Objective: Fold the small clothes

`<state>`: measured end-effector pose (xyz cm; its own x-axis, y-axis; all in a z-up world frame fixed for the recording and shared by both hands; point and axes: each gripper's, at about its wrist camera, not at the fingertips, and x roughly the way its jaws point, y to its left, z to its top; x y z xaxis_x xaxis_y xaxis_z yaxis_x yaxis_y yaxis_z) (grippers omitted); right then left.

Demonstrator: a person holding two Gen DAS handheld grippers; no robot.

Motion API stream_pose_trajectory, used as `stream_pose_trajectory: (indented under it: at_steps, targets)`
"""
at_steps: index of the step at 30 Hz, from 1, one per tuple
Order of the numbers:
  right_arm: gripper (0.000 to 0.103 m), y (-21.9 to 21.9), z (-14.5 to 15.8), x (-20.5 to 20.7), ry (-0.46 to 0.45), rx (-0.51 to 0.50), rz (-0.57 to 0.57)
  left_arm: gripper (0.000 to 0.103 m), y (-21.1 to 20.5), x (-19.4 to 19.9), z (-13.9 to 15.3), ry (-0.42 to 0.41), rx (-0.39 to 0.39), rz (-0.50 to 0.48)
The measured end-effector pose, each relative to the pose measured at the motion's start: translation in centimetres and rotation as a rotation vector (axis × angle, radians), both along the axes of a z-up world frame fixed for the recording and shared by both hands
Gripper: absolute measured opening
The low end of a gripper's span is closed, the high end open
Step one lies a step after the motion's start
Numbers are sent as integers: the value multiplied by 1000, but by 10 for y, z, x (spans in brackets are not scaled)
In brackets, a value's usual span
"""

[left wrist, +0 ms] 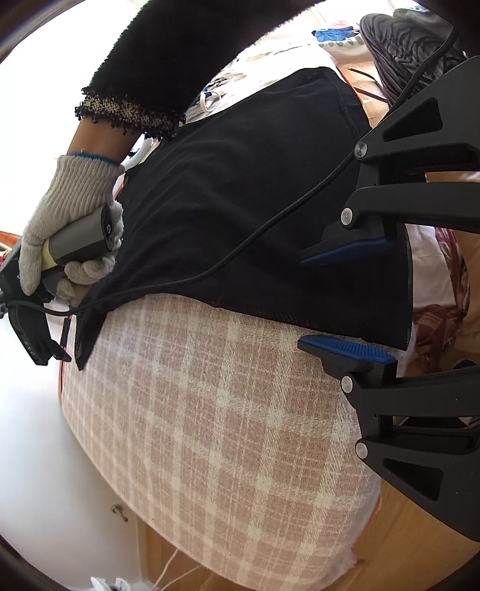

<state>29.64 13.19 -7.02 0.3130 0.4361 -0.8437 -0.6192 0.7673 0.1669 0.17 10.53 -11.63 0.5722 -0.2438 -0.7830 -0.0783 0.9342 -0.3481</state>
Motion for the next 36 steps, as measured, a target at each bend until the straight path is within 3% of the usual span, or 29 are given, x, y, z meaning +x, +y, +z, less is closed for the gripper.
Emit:
stream_pose_trajectory:
  at_steps: [6, 11, 14, 16, 18, 21, 36]
  targets:
    - [75, 14, -20, 9, 12, -35, 5, 14, 4, 7, -4, 2, -53, -4]
    - [66, 19, -29, 9, -32, -107, 42, 10, 8, 11, -5, -3, -118, -8]
    - [49, 20, -29, 6, -79, -159, 58, 7, 12, 17, -7, -5, -148, -15]
    - [28, 18, -27, 5, -85, -161, 69, 5, 11, 22, -8, -11, -154, -21]
    - [15, 15, -25, 6, -94, -166, 69, 4, 12, 24, -6, -25, -164, -25]
    - [3, 9, -22, 8, -105, -157, 57, 3, 12, 23, -4, -47, -177, -32]
    - [0, -30, 18, 20, -159, -72, -24, 2, -2, 8, 10, -113, -180, -81]
